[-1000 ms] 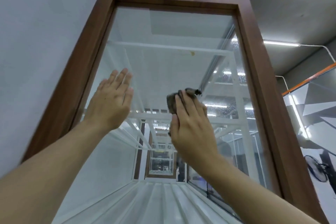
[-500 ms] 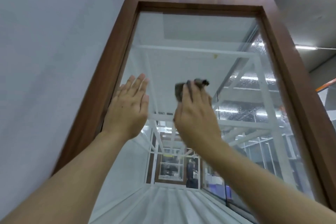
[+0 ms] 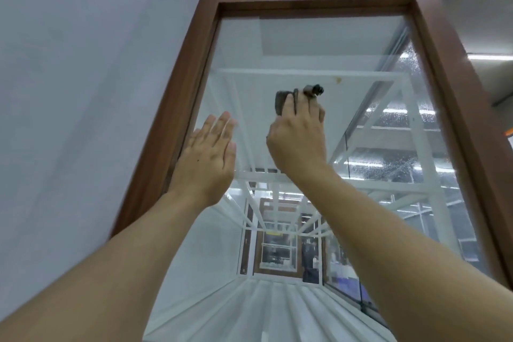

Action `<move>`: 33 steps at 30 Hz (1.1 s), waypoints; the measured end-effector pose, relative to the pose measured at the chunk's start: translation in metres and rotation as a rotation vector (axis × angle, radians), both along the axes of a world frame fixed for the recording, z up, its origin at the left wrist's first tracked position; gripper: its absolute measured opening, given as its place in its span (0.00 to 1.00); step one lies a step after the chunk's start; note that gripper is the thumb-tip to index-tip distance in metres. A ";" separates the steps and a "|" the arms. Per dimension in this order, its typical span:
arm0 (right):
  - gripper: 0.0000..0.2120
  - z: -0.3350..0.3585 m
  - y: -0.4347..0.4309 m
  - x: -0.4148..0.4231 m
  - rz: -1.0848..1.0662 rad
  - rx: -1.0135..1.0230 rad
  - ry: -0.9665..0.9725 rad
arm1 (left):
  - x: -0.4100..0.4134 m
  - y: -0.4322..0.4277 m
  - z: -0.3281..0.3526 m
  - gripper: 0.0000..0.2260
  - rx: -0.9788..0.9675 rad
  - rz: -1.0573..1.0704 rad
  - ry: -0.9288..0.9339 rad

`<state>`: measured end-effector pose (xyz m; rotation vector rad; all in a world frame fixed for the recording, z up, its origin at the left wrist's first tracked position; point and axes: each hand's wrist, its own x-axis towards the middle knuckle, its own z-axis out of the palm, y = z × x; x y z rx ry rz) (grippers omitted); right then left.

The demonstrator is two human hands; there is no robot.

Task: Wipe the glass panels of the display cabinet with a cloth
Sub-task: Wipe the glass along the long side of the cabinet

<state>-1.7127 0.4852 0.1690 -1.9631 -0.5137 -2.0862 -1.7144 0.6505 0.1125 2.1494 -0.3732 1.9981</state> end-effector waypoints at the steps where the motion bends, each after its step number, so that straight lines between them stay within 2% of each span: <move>1: 0.28 0.006 0.014 0.000 0.008 -0.014 -0.007 | -0.003 0.004 0.001 0.28 0.018 0.009 0.010; 4: 0.28 -0.033 0.035 0.005 0.031 -0.195 -0.056 | -0.014 0.023 0.007 0.28 0.047 0.119 -0.051; 6: 0.27 -0.074 0.020 0.006 0.036 -0.248 -0.110 | -0.018 0.036 0.007 0.28 0.052 0.269 -0.102; 8: 0.27 -0.081 -0.001 0.006 0.034 -0.261 -0.112 | -0.017 0.044 0.003 0.29 0.029 0.330 -0.064; 12: 0.26 -0.004 0.002 0.002 0.050 -0.078 -0.041 | -0.011 0.049 0.001 0.28 -0.006 0.298 -0.048; 14: 0.27 0.009 0.031 0.000 0.046 -0.062 -0.045 | -0.011 0.052 0.002 0.28 0.001 0.293 -0.043; 19: 0.28 -0.078 0.046 0.005 0.071 -0.288 -0.112 | -0.009 0.054 0.003 0.27 0.008 0.280 -0.039; 22: 0.28 -0.062 0.039 0.008 0.063 -0.258 -0.096 | -0.009 0.055 0.002 0.27 0.001 0.286 -0.053; 26: 0.28 -0.022 0.075 0.005 0.051 -0.137 -0.061 | -0.010 0.055 0.001 0.27 0.002 0.273 -0.043; 31: 0.28 -0.090 0.045 0.006 0.068 -0.372 -0.096 | -0.011 0.056 0.001 0.28 0.015 0.224 -0.047; 33: 0.28 -0.081 0.040 0.008 0.071 -0.398 -0.118 | -0.013 0.061 0.000 0.27 0.009 0.128 -0.042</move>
